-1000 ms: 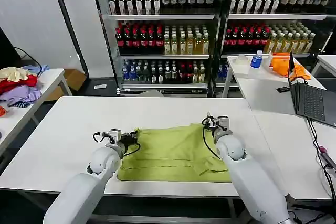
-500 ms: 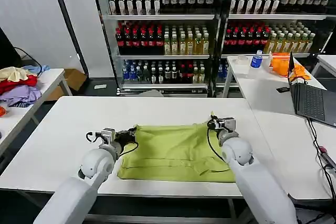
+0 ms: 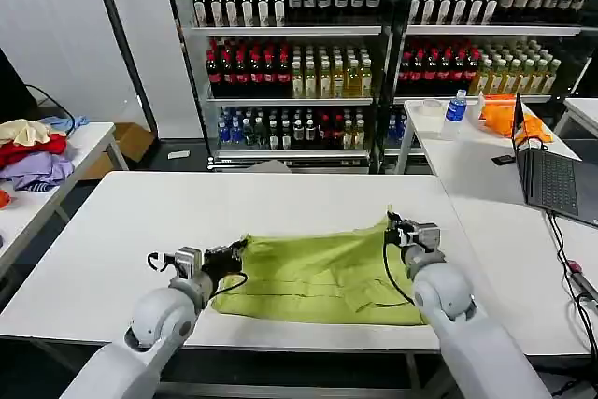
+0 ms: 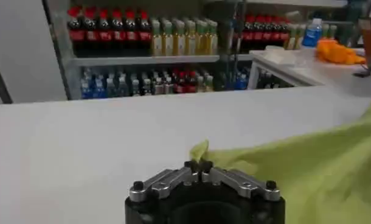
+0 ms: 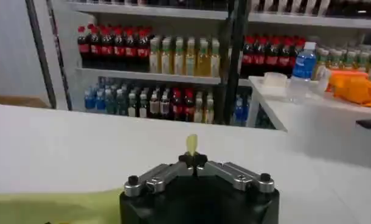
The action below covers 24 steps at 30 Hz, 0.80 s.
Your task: Fold and organize the clothes.
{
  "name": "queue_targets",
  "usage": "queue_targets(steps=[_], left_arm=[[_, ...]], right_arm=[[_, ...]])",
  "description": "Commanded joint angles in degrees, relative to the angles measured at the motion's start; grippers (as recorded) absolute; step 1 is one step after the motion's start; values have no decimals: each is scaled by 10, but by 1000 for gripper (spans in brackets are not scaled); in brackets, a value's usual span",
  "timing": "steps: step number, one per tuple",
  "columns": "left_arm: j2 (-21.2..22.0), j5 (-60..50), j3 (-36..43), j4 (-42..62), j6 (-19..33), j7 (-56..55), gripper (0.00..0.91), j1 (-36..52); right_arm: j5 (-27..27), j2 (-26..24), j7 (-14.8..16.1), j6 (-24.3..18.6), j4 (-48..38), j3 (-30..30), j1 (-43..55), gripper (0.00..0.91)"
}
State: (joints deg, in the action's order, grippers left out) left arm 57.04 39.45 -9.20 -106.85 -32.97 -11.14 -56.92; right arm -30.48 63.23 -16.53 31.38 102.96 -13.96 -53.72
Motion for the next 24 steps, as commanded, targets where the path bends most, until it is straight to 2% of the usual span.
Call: queue_targets(steps=[1, 5, 14, 15, 16, 17, 18, 19, 20, 24], left_arm=[[-25, -4, -11, -54, 0, 1, 20, -68], [-32, -17, -10, -49, 0, 4, 20, -84], [-25, -42, -8, -18, 14, -1, 20, -87], [-23, -43, -8, -16, 14, -1, 20, -86], [-21, -47, -7, -14, 15, -2, 30, -84], [-19, -53, -5, -11, 15, -2, 91, -82], [-18, -56, -4, -7, 15, -1, 91, -80], [-16, -59, -3, -6, 15, -1, 625, -78], [-13, -64, -3, -3, 13, -1, 907, -77], [-8, -67, -9, -17, 15, -3, 907, -82]], right_arm=[[2, -10, -1, 4, 93, -47, -113, 0], [2, -9, -2, 11, 107, -61, -142, 0], [11, 11, -14, 17, 72, -54, -155, 0], [13, 12, -16, 17, 71, -52, -154, 20], [19, 16, -17, 17, 65, -47, -153, 423], [23, 19, -17, 18, 62, -43, -151, 695], [28, 21, -18, 18, 60, -39, -150, 907], [32, 22, -18, 18, 60, -37, -150, 907], [41, 25, -16, 18, 59, -33, -149, 907], [58, 28, -15, 17, 80, -35, -158, 907]])
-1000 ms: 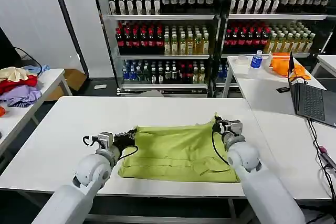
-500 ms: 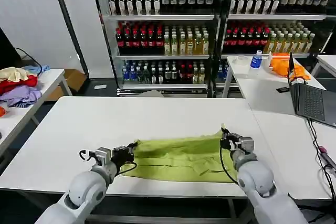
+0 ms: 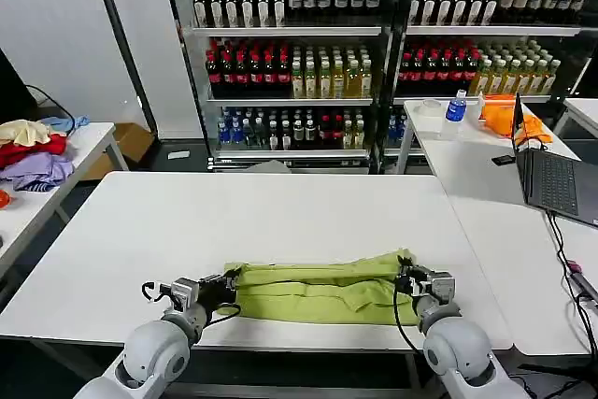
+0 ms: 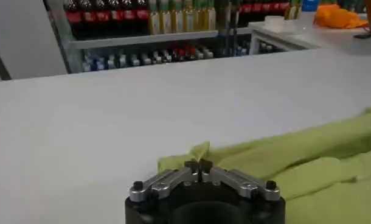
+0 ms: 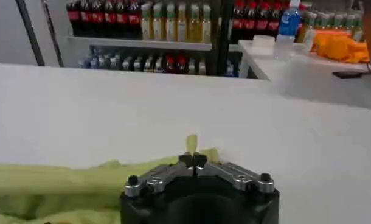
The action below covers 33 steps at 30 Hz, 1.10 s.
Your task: Fold and organize the clothes.
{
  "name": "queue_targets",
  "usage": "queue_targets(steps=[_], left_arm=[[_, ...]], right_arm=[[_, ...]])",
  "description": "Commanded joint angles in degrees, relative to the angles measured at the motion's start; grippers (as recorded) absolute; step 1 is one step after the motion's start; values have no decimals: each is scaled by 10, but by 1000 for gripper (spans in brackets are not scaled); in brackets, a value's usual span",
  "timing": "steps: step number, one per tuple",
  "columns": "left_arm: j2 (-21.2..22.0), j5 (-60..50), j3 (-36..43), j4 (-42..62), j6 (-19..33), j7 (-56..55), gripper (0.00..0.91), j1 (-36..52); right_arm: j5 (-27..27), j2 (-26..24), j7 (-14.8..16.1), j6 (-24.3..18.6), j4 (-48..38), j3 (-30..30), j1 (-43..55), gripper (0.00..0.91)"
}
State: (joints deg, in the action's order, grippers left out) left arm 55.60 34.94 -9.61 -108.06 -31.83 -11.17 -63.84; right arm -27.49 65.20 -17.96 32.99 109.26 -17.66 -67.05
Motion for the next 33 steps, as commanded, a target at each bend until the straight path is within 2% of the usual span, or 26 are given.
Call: queue_targets(steps=[1, 9, 16, 22, 23, 24, 25, 26, 27, 33], left_arm=[[8, -22, -10, -12, 4, -4, 907, -17], [35, -15, -63, -75, 15, -49, 907, -65], [73, 49, -67, -43, 2, -73, 907, -72], [104, 48, -58, -14, 5, -82, 907, -59], [110, 48, -58, -8, 6, -85, 836, -56], [115, 50, -58, -3, 7, -87, 262, -55], [119, 51, -57, 2, 12, -89, 121, -56], [121, 50, -57, 4, 16, -89, 50, -56], [127, 50, -56, 5, 21, -90, 20, -58], [138, 49, -59, 5, 30, -89, 20, -75]], right_arm=[[30, 8, 0, 1, 28, -2, -29, 907], [73, 6, 9, -23, 127, -44, -113, 907], [82, 19, 12, -24, 167, -82, -176, 907], [84, 24, 12, -27, 180, -98, -200, 907], [84, 25, 12, -27, 181, -99, -201, 907], [84, 26, 11, -26, 182, -100, -203, 907], [85, 27, 11, -26, 184, -102, -205, 907], [86, 28, 12, -26, 184, -102, -206, 907], [87, 29, 12, -25, 185, -103, -208, 907], [88, 33, 11, -24, 188, -105, -213, 907]])
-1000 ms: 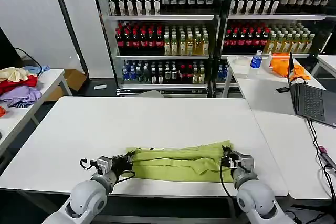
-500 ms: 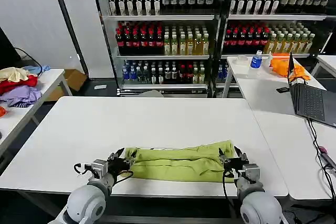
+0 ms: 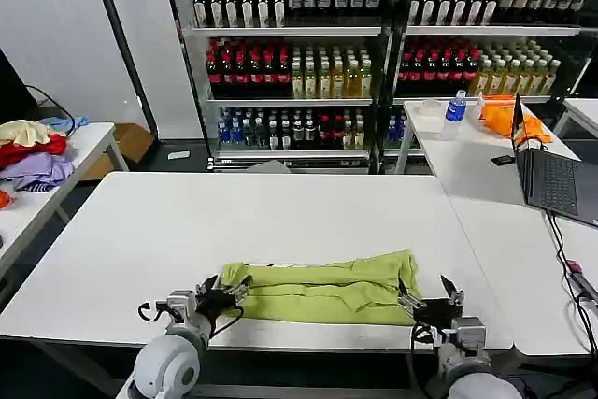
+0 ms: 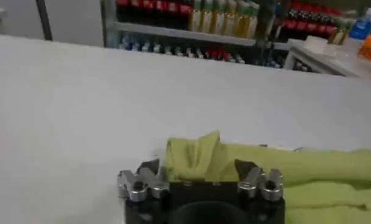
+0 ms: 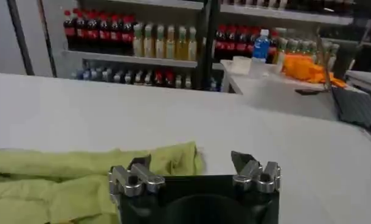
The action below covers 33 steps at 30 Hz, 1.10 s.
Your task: Fold and organize the clothes.
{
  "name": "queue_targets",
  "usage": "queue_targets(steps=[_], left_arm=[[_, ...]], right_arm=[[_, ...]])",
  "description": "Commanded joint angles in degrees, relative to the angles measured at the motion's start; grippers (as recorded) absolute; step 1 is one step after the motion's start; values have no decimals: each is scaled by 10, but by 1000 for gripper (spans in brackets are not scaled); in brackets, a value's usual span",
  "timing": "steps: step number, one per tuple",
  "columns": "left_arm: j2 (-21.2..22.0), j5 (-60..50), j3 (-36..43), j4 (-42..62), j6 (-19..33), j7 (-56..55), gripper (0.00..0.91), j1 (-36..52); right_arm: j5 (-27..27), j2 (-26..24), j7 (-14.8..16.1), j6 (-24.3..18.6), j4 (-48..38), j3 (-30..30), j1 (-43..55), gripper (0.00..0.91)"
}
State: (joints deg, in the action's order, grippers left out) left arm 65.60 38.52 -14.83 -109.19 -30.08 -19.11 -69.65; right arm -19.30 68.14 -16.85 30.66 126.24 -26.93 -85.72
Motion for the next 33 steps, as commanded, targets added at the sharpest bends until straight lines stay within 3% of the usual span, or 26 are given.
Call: queue_targets(steps=[1, 11, 21, 33], left_arm=[[40, 15, -8, 16, 13, -9, 20, -20], [29, 31, -22, 6, 10, -4, 20, -31], [-44, 97, -125, -7, -7, -3, 20, -18], [-175, 182, -278, 44, -22, 1, 20, -7]], right_arm=[[6, 5, 0, -1, 18, -13, -26, 907], [5, 12, -3, 0, 13, -10, -18, 907], [1, 8, -3, 1, 8, -1, 9, 907], [-13, -6, -3, 0, -8, 12, 51, 907]])
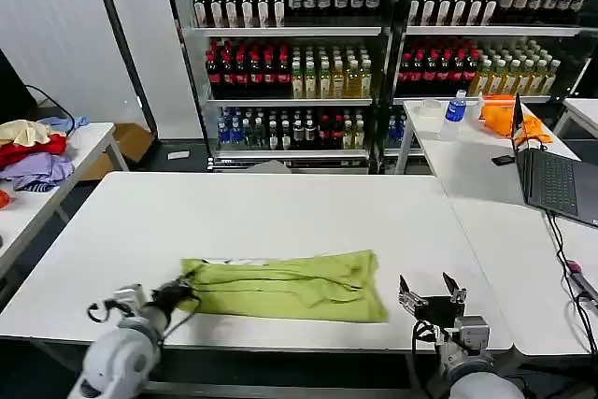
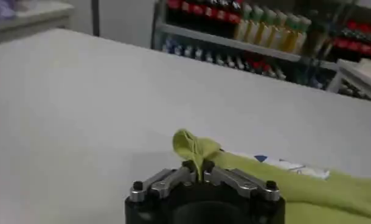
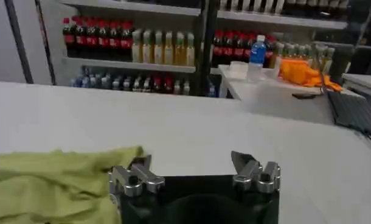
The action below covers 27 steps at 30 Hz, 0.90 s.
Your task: Fold and organize the clothes.
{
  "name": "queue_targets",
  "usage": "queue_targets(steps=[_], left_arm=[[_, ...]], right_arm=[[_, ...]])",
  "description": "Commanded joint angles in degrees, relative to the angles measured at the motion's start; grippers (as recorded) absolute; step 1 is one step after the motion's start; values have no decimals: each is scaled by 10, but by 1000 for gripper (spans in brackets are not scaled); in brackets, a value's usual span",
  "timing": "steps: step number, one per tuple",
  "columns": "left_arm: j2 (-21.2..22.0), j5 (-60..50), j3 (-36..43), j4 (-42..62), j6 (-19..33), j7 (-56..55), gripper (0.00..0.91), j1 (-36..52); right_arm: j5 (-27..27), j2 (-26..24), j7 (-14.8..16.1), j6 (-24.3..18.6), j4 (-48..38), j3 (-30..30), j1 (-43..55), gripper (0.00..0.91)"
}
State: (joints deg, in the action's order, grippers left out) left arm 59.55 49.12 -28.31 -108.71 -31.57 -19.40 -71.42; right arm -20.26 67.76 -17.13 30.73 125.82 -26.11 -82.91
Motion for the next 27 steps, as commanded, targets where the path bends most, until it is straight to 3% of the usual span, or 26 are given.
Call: queue_targets(steps=[1, 6, 16, 27], left_arm=[[-130, 82, -161, 45, -11, 4, 20, 12], [-138, 141, -187, 25, -15, -4, 20, 16], [-41, 340, -106, -84, -14, -3, 20, 29], [42, 311, 17, -103, -4, -11, 20, 54]], right_arm=[[-4, -3, 0, -1, -6, 4, 25, 907], [-5, -4, 0, -1, -10, 11, 31, 907], [-4, -13, 0, -1, -16, 18, 34, 907], [-7, -16, 2, -1, -28, 12, 49, 907]])
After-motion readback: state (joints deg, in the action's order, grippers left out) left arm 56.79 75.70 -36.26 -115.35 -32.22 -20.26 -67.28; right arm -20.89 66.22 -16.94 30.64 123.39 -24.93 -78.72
